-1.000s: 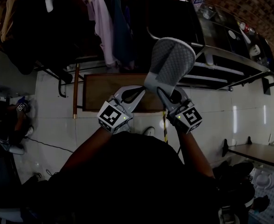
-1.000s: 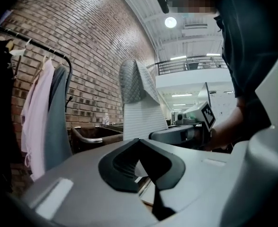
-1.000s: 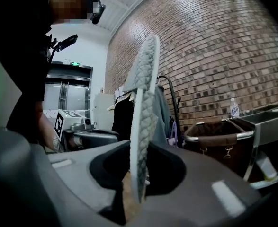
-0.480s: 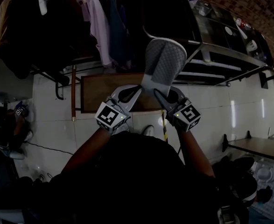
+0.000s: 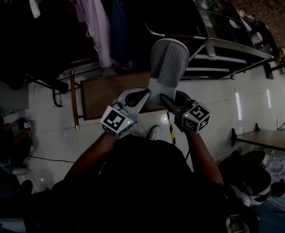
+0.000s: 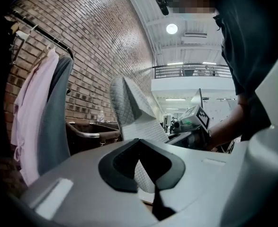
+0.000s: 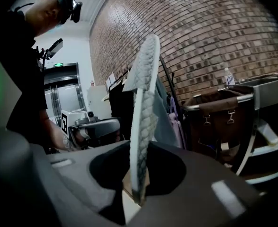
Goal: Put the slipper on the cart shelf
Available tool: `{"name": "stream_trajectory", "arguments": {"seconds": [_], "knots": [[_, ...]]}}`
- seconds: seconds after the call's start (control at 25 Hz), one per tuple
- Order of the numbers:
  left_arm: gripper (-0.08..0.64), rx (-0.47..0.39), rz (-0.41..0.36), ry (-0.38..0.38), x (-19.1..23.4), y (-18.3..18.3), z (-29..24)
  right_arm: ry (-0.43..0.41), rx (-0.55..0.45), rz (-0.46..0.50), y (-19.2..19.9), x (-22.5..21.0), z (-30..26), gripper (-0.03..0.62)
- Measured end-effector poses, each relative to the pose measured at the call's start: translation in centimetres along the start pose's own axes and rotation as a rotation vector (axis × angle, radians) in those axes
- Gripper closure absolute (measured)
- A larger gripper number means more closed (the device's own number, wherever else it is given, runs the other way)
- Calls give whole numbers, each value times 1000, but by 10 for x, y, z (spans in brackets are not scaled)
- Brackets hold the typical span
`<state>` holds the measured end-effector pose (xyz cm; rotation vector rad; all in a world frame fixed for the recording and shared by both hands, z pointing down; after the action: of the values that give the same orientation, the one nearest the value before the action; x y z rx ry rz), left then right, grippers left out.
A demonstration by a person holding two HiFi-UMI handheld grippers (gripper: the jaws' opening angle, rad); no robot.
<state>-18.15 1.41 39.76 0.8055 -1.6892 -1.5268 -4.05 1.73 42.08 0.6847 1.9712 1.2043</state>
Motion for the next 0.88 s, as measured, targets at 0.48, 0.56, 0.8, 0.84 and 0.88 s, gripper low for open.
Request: {"name": "stream_trajectory", "arguments": {"seconds": [0.48,0.56,0.8,0.84,0.88], "knots": [[558,36,6,108,2,23,-7,99,-9,-26,17,2,1,525],[558,41,6,124,-3,23,-14,111,-13,-25,17,-3,8,525],[558,43,-13,155,-26,25,-51,141,-36,-41,23,-34,44,525],[558,47,-17,155,-31,24,-59,141,-38,-44,24,-40,52,525],[558,53,-20,155,-36,22,-67,137,-38,-45,25,-46,59,525]]}}
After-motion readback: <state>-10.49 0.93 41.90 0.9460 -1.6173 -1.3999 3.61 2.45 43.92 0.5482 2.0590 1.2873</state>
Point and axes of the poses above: the fingertips, and each gripper's own axes: z backward along the fingers, x to its left, y out of its underside, the point moved 5 cm from there along z, backward along the fingers
